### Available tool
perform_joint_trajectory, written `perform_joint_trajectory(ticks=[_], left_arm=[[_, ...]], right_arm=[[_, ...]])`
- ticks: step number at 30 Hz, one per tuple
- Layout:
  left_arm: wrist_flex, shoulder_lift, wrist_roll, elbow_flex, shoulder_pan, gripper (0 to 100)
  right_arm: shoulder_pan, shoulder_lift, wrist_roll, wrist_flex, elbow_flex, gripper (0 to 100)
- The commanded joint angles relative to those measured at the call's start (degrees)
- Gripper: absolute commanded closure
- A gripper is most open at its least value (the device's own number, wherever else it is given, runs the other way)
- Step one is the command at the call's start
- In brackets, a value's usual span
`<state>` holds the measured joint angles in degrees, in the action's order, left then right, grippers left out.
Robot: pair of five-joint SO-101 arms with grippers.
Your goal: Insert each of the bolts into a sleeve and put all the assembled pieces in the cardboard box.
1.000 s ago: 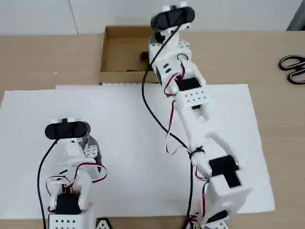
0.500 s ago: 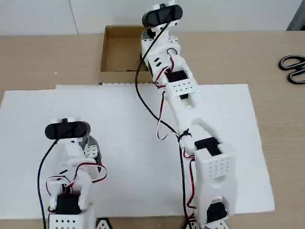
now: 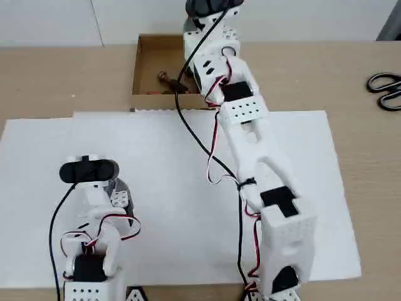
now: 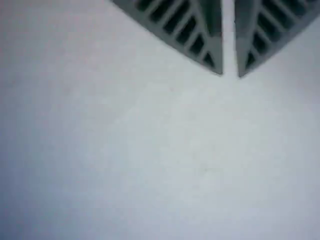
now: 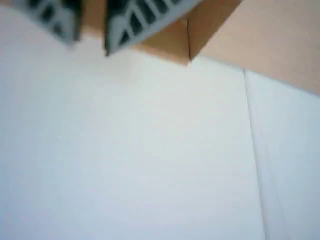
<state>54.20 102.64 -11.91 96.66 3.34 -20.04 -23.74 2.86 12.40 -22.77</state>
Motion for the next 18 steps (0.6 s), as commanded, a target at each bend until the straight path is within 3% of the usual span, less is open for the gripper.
perform_joint_trajectory(ticks=[1,10,18], left_arm=[[0.0,0.1,-0.3,-1.9,0.0,99],[0.0,0.1,-0.3,-1.9,0.0,99],[0.0,0.1,-0.3,-1.9,0.0,99]], right_arm=[[-0.3,7.3,-2.2,4.8,-3.3,99.5],[1.0,15.8,-2.0,17.0,-3.3,99.6],[6.3,27.9,-2.0,36.0,-3.1,99.6]])
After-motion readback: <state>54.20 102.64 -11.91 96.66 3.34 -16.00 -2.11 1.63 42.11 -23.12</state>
